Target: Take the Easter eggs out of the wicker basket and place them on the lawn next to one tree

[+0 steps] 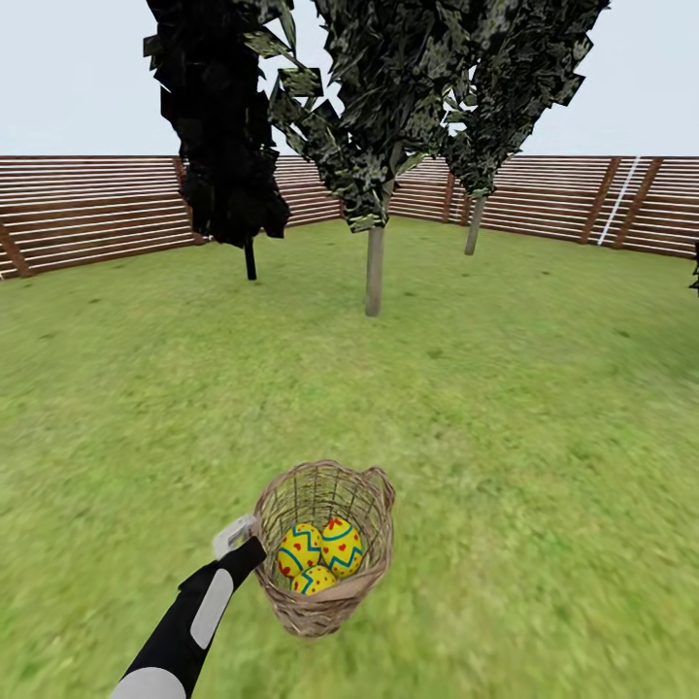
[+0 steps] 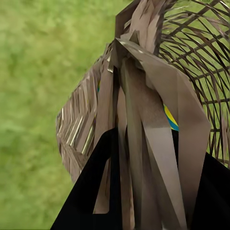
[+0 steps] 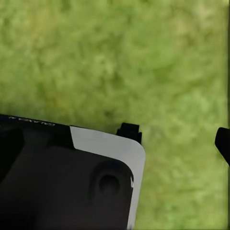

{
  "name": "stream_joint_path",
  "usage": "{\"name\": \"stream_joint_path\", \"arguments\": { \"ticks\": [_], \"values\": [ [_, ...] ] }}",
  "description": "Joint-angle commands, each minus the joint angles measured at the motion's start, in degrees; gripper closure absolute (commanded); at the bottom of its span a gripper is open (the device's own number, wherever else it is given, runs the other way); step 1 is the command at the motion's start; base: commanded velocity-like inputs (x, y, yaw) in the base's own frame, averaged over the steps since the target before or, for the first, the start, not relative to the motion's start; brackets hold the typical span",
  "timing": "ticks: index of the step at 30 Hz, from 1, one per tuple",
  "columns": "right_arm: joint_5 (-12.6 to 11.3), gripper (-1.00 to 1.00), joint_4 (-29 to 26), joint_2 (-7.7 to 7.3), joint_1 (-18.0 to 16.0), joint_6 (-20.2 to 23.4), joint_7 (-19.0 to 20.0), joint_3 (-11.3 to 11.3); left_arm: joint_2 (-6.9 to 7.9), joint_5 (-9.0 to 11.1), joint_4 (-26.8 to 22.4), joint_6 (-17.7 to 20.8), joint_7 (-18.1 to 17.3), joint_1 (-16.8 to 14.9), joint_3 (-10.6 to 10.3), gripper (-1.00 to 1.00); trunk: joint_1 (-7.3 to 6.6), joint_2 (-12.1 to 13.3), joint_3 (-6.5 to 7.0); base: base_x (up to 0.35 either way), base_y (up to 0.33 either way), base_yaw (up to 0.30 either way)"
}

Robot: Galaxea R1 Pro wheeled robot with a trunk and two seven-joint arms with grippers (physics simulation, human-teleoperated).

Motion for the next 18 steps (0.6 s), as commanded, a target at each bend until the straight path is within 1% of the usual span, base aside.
{"name": "stream_joint_path", "arguments": {
  "ticks": [1,5,7,15,18],
  "values": [
    [0.5,-1.0,0.1,-0.03,-0.1,-0.3,0.1,-0.5,-0.06,0.7,-0.2,0.3,0.3,0.0,0.1,1.0,-0.19,0.4,0.12,0.325,-0.082,0.0],
    [0.5,-1.0,0.2,0.41,-0.1,-0.3,0.1,-0.5,0.01,0.7,-0.2,0.3,0.3,0.0,0.1,1.0,-1.06,2.0,0.84,0.327,-0.029,0.0],
    [0.5,-1.0,0.2,0.72,0.2,-0.2,0.1,-0.5,0.07,0.7,-0.2,0.3,0.3,0.0,0.2,1.0,-1.5,2.8,1.2,0.095,-0.001,0.0],
    [0.5,-1.0,0.1,0.76,0.3,-0.3,0.1,-0.5,0.03,0.8,-0.1,0.3,0.3,0.0,0.2,1.0,-3.26,6.0,2.63,0.014,0.0,0.0],
    [0.5,-1.0,0.1,0.76,0.3,-0.3,0.1,-0.5,0.11,0.7,-0.1,0.3,0.3,0.0,0.3,1.0,-3.92,7.2,3.17,0.267,-0.019,0.0]
  ]
}}
